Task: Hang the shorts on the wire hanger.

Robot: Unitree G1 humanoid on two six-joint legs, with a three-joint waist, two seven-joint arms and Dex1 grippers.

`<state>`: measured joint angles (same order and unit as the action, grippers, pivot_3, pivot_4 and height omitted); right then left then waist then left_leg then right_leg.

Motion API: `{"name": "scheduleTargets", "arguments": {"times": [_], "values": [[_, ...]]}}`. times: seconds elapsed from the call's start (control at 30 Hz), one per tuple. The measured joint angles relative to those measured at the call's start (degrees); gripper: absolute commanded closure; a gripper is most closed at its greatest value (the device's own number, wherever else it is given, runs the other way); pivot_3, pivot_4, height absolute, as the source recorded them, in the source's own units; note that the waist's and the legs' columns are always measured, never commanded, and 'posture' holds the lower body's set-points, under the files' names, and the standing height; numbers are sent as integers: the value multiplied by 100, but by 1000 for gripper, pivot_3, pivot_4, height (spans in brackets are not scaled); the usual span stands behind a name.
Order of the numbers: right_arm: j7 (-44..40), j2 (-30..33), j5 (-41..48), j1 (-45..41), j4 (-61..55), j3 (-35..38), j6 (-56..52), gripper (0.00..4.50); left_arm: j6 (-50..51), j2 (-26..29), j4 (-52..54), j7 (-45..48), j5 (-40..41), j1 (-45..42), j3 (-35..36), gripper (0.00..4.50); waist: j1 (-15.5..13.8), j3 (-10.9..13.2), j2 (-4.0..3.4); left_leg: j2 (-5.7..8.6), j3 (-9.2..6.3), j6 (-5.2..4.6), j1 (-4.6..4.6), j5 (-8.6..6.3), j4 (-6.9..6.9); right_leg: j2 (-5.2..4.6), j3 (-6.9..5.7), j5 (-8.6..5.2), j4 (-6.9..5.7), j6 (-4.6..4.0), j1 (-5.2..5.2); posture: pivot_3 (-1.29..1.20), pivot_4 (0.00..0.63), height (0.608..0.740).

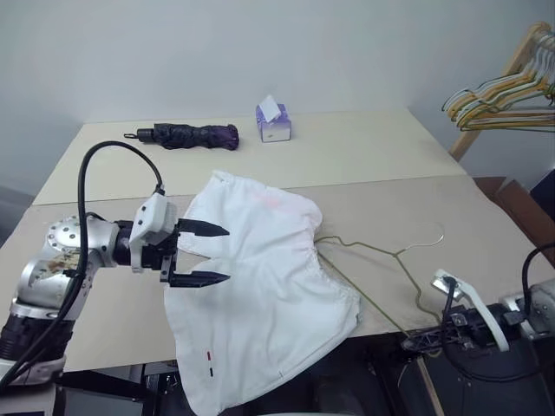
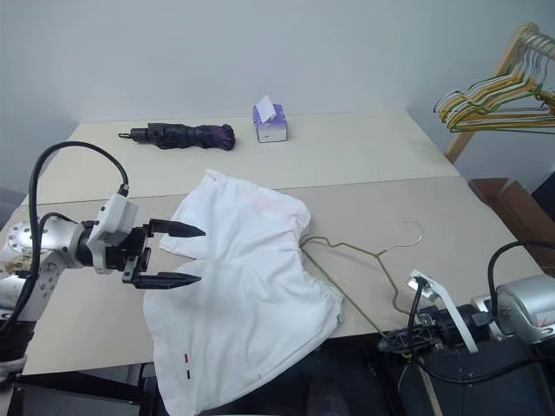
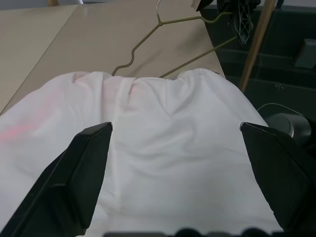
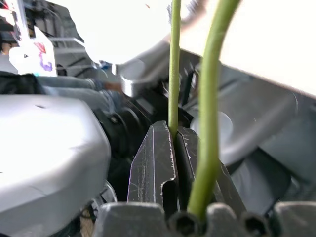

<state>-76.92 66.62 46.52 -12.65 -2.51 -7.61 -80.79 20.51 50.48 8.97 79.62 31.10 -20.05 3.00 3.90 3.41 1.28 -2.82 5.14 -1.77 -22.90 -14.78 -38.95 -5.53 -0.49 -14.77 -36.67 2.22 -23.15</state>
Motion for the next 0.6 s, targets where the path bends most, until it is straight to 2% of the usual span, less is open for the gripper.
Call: {"name": "scheduleTargets", "arguments": {"times": [0.23,0.47,0.6], "values": [[4,-75,352,-282,-260,179,-128,4500,-70,-72,-86,21,-73,-54,-94,19,5,0,1,-1,-1,0,-2,0,-1,1,-2,0,-1,0,0,-147,42,740],[432,-207,313,-692,-219,267,-136,4500,-72,-94,-85,-4,-73,-51,-94,19,6,0,1,-1,-1,0,-2,0,0,1,-3,0,-1,0,-2,-138,46,740],[1143,-602,-28,-947,-113,-82,-442,4500,-71,-111,-78,-37,-72,-32,-90,19,12,-3,5,-1,1,1,-2,1,-1,1,-1,0,-4,0,-2,-138,45,740]]}}
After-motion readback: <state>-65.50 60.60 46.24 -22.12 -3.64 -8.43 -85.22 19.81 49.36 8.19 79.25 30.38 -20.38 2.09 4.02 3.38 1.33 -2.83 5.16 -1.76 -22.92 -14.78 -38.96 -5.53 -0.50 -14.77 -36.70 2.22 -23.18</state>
